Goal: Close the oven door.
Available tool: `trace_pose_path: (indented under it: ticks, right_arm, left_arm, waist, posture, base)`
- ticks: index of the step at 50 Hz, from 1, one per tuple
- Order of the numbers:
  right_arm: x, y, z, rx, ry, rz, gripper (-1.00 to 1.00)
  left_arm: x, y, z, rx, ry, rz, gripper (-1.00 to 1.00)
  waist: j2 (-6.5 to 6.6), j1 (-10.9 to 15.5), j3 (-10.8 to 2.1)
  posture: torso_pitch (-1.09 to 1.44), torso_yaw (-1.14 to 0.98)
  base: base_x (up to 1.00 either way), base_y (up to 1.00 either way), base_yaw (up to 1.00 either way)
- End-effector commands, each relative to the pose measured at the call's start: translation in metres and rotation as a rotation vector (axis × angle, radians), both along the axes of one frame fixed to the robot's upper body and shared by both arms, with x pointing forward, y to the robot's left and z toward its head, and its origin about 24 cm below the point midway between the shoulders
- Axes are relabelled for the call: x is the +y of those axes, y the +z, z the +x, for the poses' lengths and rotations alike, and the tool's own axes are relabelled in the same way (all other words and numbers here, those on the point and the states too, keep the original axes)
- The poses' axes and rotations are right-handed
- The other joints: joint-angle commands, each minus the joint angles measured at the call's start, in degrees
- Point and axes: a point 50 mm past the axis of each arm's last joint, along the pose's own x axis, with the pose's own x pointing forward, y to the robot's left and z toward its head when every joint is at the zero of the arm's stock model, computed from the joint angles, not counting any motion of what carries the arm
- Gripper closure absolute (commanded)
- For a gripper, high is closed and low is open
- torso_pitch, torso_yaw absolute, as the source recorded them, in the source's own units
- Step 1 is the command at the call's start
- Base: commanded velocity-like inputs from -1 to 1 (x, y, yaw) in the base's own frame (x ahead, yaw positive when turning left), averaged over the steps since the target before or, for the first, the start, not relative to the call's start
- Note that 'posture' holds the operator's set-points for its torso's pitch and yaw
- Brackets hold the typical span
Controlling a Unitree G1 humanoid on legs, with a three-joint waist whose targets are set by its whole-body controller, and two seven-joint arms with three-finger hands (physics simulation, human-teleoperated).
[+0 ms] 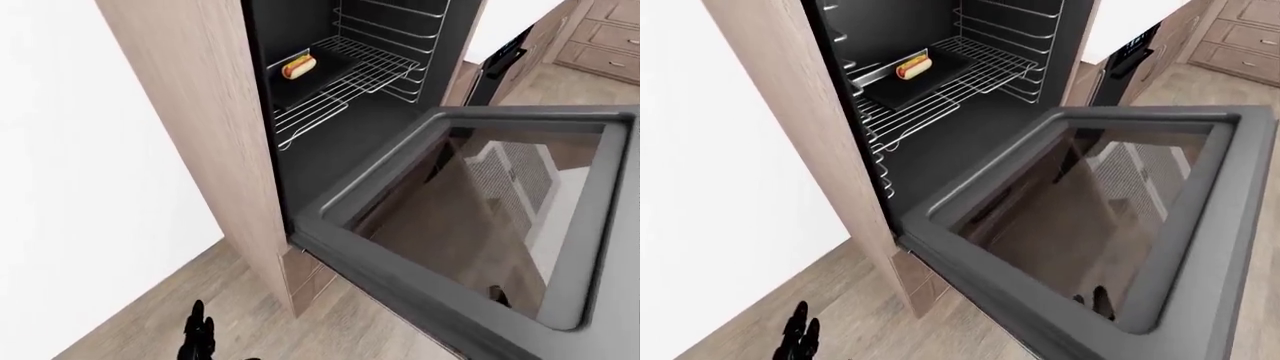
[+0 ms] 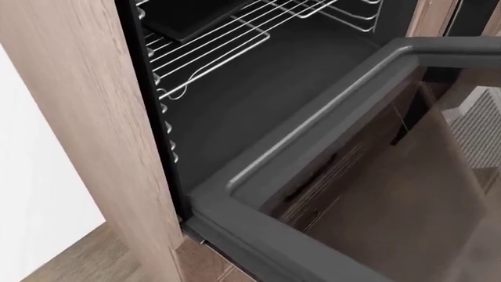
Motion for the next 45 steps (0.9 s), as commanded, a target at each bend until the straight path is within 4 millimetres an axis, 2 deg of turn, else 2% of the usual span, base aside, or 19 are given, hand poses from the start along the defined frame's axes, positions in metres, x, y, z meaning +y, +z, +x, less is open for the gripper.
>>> trace_pose_path:
  ticks: [1, 3, 5, 7, 11, 15, 18, 23, 28, 32, 36, 40, 45]
  right_arm:
    - [-0.009, 0.008, -0.001, -0.069, -0.026, -0.040, -1.00]
    - [-0.012, 0.001, -0.003, -0.061, -0.055, 0.097, -1.00]
    - [-0.019, 0.003, -0.005, -0.111, -0.106, 0.137, -1.00]
    - [-0.021, 0.008, -0.006, -0.164, -0.050, 0.108, -1.00]
    - [-0.032, 0.010, -0.016, -0.210, -0.043, 0.160, -1.00]
    - [-0.063, 0.026, -0.029, -0.265, -0.132, 0.220, -1.00]
    - [-0.077, 0.036, -0.035, -0.279, -0.171, 0.237, -1.00]
    - [-0.094, 0.053, -0.030, -0.333, -0.230, 0.252, -1.00]
    - [-0.102, 0.083, -0.025, -0.387, -0.237, 0.250, -1.00]
    - [-0.092, 0.110, -0.010, -0.431, -0.209, 0.236, -1.00]
    - [-0.082, 0.121, 0.002, -0.444, -0.176, 0.226, -1.00]
    - [-0.063, 0.140, 0.012, -0.453, -0.142, 0.209, -1.00]
    - [-0.042, 0.150, 0.025, -0.436, -0.096, 0.165, -1.00]
  left_arm:
    - [0.004, 0.006, 0.007, -0.049, 0.003, 0.016, -1.00]
    - [0.004, 0.006, 0.007, -0.049, 0.002, 0.015, -1.00]
    - [0.003, 0.006, 0.007, -0.053, -0.003, 0.010, -1.00]
    - [0.003, 0.006, 0.007, -0.052, -0.006, 0.008, -1.00]
    - [0.001, 0.006, 0.008, -0.053, -0.014, 0.006, -1.00]
    - [0.001, 0.006, 0.008, -0.055, -0.015, -0.001, -1.00]
    - [0.000, 0.006, 0.008, -0.054, -0.020, -0.005, -1.00]
    - [0.001, 0.006, 0.008, -0.052, -0.019, -0.003, -1.00]
    - [0.000, 0.005, 0.008, -0.047, -0.020, -0.001, -1.00]
    - [0.000, 0.006, 0.009, -0.051, -0.021, -0.004, -1.00]
    - [0.000, 0.005, 0.008, -0.050, -0.019, -0.005, -1.00]
    - [0.000, 0.005, 0.008, -0.051, -0.019, -0.006, -1.00]
    - [0.000, 0.005, 0.008, -0.051, -0.017, -0.006, -1.00]
  waist:
    - [-0.03, -0.09, -0.59]
    - [-0.06, -0.04, -0.48]
    - [-0.17, -0.03, -0.33]
    - [-0.26, -0.01, -0.16]
    - [-0.32, 0.00, 0.15]
    - [-0.49, 0.24, 0.24]
    - [-0.62, 0.48, 0.44]
    - [-0.98, 0.34, 0.43]
    - [-1.11, 0.47, 0.33]
    - [-0.83, 0.59, 0.20]
    - [-0.63, 0.40, 0.06]
    - [-0.66, 0.46, -0.29]
    - [-0.56, 0.43, -0.49]
  posture:
    - [0.00, 0.00]
    - [0.00, 0.00]
    - [0.00, 0.00]
    - [0.00, 0.00]
    - [0.00, 0.00]
    - [0.00, 0.00]
    - [0.00, 0.00]
    - [0.00, 0.00]
    - [0.00, 0.00]
    - [0.00, 0.00]
    - [0.00, 0.00]
    - [0.00, 0.00]
    - [0.00, 0.00]
  base:
    - [0.00, 0.00, 0.00]
    - [0.00, 0.00, 0.00]
    - [0.00, 0.00, 0.00]
    - [0.00, 0.00, 0.00]
    - [0.00, 0.00, 0.00]
    - [0.00, 0.00, 0.00]
    - [0.00, 0.00, 0.00]
    - [0.00, 0.00, 0.00]
    - [0.00, 0.00, 0.00]
    - [0.00, 0.00, 0.00]
    - [0.00, 0.00, 0.00]
    - [0.00, 0.00, 0.00]
    - [0.00, 0.00, 0.00]
